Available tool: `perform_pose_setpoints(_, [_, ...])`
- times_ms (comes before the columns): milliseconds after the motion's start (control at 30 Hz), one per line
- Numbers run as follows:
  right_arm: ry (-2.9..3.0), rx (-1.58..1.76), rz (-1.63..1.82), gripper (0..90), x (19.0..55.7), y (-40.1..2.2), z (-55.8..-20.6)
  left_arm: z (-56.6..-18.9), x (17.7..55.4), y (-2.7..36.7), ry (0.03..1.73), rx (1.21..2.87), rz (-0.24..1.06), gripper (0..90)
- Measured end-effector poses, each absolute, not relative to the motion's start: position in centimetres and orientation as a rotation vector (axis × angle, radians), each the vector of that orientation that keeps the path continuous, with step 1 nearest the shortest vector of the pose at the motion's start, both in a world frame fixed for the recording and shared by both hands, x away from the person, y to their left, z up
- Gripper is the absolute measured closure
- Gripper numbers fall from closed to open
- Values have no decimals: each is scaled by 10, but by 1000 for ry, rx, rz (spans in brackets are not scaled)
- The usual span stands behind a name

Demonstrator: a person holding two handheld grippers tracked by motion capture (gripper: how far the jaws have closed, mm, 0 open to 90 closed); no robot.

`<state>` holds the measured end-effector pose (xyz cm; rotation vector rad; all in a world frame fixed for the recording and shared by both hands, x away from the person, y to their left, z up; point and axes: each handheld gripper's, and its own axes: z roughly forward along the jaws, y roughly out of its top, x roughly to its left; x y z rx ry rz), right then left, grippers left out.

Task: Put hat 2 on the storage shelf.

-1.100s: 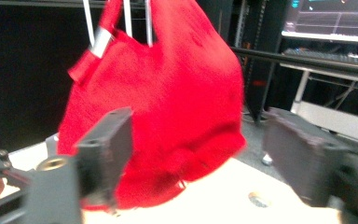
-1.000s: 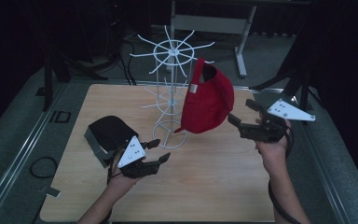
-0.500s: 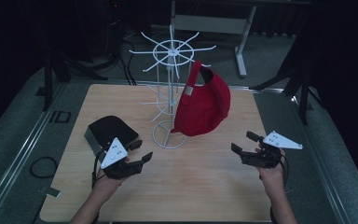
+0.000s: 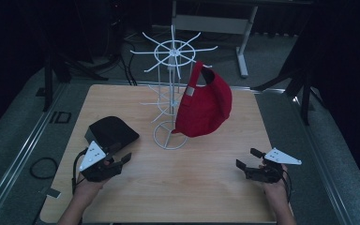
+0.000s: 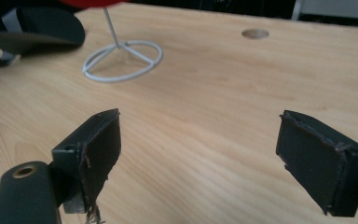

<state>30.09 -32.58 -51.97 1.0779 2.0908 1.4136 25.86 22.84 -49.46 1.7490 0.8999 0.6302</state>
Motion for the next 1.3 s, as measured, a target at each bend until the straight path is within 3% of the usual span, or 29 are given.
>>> perform_pose_setpoints(400, [2094,1081,1418,139,293,-330,-533,-511,276,289,1096,1696,724,424])
perform_pose_setpoints(633, [2083,1082,1403,142,288,-334,-533,-526,278,314,1195,1676,689,424])
perform_pose_setpoints(1033, [2075,1092,1425,145,287,-333,-534,-547,300,311,1228,1929,659,462])
perform_pose_setpoints(1300, [2070,1095,1428,145,286,-336,-533,-558,313,301,1199,2102,688,558])
